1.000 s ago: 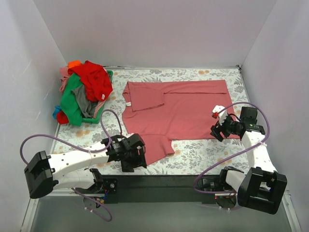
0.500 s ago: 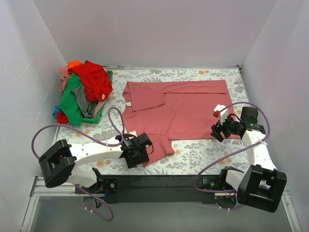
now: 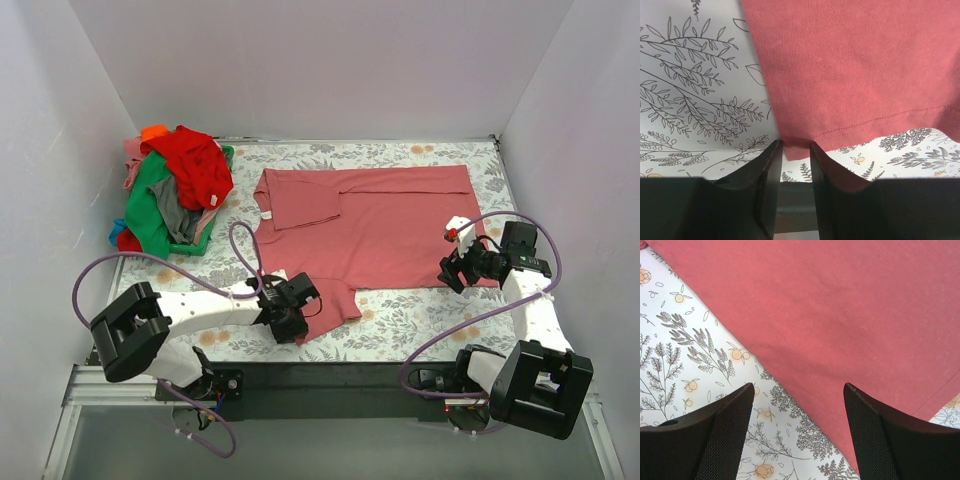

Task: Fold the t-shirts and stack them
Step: Fold the tshirt

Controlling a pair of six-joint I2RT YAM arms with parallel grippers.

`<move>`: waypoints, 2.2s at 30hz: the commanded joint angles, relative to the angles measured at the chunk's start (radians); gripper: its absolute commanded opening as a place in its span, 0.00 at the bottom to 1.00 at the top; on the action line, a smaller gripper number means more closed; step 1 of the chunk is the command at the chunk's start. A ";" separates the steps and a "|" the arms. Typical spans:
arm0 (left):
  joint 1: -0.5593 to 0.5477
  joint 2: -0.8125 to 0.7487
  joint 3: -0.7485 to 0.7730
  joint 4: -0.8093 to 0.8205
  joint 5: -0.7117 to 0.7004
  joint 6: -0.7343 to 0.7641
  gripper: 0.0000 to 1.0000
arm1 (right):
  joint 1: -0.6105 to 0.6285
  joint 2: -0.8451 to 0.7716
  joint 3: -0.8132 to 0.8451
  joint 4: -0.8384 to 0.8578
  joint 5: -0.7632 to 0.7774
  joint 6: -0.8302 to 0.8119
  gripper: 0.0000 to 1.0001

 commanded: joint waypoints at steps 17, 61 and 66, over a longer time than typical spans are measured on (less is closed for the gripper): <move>0.012 -0.100 0.045 0.074 -0.110 0.011 0.00 | -0.150 0.163 0.120 -0.132 0.064 -0.068 0.79; 0.046 -0.148 0.031 0.261 -0.230 0.247 0.00 | -0.329 0.567 0.183 0.001 0.311 0.309 0.54; 0.049 -0.148 0.031 0.257 -0.233 0.244 0.00 | -0.298 0.555 0.149 -0.007 0.308 0.301 0.47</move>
